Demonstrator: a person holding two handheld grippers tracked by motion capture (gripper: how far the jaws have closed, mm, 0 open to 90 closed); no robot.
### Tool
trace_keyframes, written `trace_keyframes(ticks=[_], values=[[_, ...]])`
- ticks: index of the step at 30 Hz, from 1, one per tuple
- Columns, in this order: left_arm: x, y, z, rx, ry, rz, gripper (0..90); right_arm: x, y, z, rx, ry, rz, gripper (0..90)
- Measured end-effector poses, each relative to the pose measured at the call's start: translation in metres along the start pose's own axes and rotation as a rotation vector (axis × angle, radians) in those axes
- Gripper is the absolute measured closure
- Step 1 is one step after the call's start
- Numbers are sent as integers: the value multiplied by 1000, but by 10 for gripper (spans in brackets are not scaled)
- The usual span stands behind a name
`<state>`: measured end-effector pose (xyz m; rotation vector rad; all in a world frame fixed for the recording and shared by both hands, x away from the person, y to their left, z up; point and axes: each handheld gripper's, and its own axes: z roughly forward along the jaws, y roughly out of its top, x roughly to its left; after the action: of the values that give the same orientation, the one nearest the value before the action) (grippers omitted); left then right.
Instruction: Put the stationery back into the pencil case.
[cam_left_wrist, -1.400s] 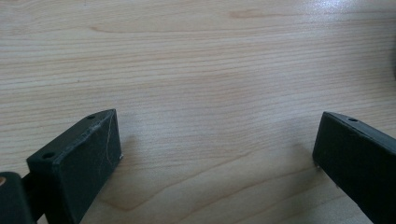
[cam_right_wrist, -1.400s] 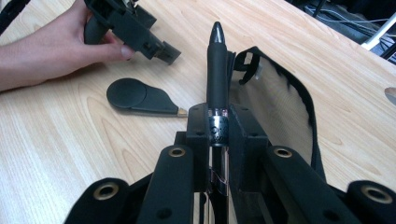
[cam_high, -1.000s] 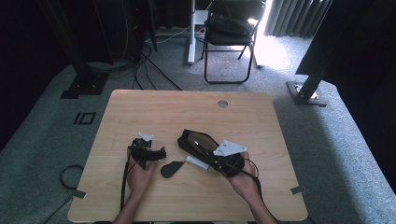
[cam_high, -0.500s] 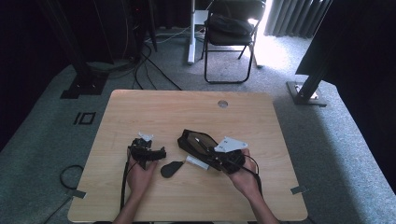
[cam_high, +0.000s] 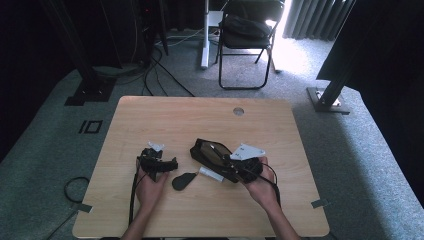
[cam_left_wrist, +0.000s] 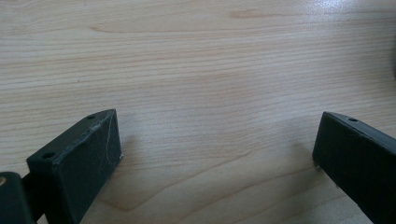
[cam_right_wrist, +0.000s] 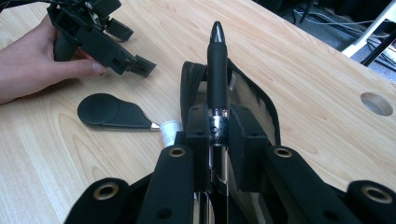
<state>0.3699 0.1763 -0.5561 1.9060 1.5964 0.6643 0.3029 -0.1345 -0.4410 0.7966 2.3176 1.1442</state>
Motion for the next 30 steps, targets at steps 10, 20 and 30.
trace_keyframes(ticks=[10,20,30], values=[[0,0,0,0,0,0,13,-4,5,3,-9,-1,-1,795],[0,0,0,0,0,0,13,-9,11,7,-21,-1,-2,796],[0,0,0,0,0,0,13,-15,16,11,-27,16,0,796]])
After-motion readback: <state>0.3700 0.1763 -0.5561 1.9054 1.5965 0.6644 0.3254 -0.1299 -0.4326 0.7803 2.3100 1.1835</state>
